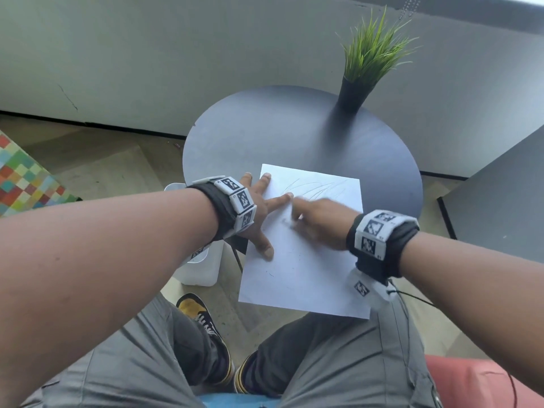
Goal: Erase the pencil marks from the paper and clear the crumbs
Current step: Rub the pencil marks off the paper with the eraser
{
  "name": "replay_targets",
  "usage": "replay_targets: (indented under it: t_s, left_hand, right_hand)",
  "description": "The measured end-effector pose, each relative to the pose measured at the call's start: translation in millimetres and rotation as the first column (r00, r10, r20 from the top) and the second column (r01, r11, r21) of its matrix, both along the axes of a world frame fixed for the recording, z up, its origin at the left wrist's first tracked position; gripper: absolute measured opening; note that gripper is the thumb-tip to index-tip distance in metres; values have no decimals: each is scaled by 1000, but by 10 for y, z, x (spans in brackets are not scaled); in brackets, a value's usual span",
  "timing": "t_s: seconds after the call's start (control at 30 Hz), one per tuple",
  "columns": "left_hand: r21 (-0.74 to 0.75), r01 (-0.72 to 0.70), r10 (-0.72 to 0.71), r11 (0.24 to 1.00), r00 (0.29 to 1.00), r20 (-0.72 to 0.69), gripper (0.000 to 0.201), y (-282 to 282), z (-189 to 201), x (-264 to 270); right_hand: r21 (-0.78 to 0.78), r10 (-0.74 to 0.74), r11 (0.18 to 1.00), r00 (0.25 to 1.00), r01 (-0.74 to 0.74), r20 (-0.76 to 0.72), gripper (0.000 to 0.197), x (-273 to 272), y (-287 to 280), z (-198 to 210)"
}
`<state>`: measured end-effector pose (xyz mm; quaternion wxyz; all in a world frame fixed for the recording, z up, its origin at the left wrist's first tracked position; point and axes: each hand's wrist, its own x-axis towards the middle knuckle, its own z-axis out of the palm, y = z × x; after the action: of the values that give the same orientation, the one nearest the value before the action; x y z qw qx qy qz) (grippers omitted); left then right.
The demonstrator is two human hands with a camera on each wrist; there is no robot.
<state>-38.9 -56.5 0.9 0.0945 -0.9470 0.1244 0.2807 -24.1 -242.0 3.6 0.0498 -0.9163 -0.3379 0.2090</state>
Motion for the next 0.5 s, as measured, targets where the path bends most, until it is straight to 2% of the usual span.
replay_targets:
  t_s: [0.07, 0.1, 0.17, 0.23, 0.27, 0.3, 0.4, 0.43, 0.5]
  left_hand:
    - [-2, 1, -1, 1000, 1000, 1, 136, 7, -13, 16]
    - [-1, 0, 0, 1000, 1000, -4, 137, 4, -17, 19]
    - [2, -4, 4, 1000, 1000, -12, 138, -7, -29, 26]
    - [6, -11, 11, 1000, 1000, -14, 137, -21, -31, 26]
    - [9, -11, 11, 1000, 1000, -14, 137, -31, -27, 24]
    - [11, -8, 9, 1000, 1000, -14, 136, -40, -23, 26]
    - [8, -9, 9, 1000, 1000, -16, 136, -45, -20, 35]
    - [11, -11, 11, 1000, 1000, -18, 136, -42, -21, 36]
    - [11, -15, 16, 1000, 1000, -21, 136, -41, -25, 31]
  right_hand:
    - [-27, -205, 978, 976, 207, 81, 23, 212, -78, 18]
    - [-38, -229, 971, 967, 234, 108, 20, 209, -72, 9]
    - [-32, -108, 993, 989, 111, 98, 15, 35, 18, -16]
    - [-14, 92, 996, 996, -92, -2, 17, -201, 87, -2]
    - [-8, 116, 993, 992, -117, -39, 18, -207, 69, 15]
    - [-7, 77, 997, 996, -77, -37, 20, -134, 45, 47]
    - [-23, -187, 982, 978, 190, 89, 21, 196, -73, 49]
    - [-32, -200, 978, 974, 205, 110, 17, 171, -53, 41]
    - [-51, -77, 995, 994, 81, 79, 16, -6, 68, 9]
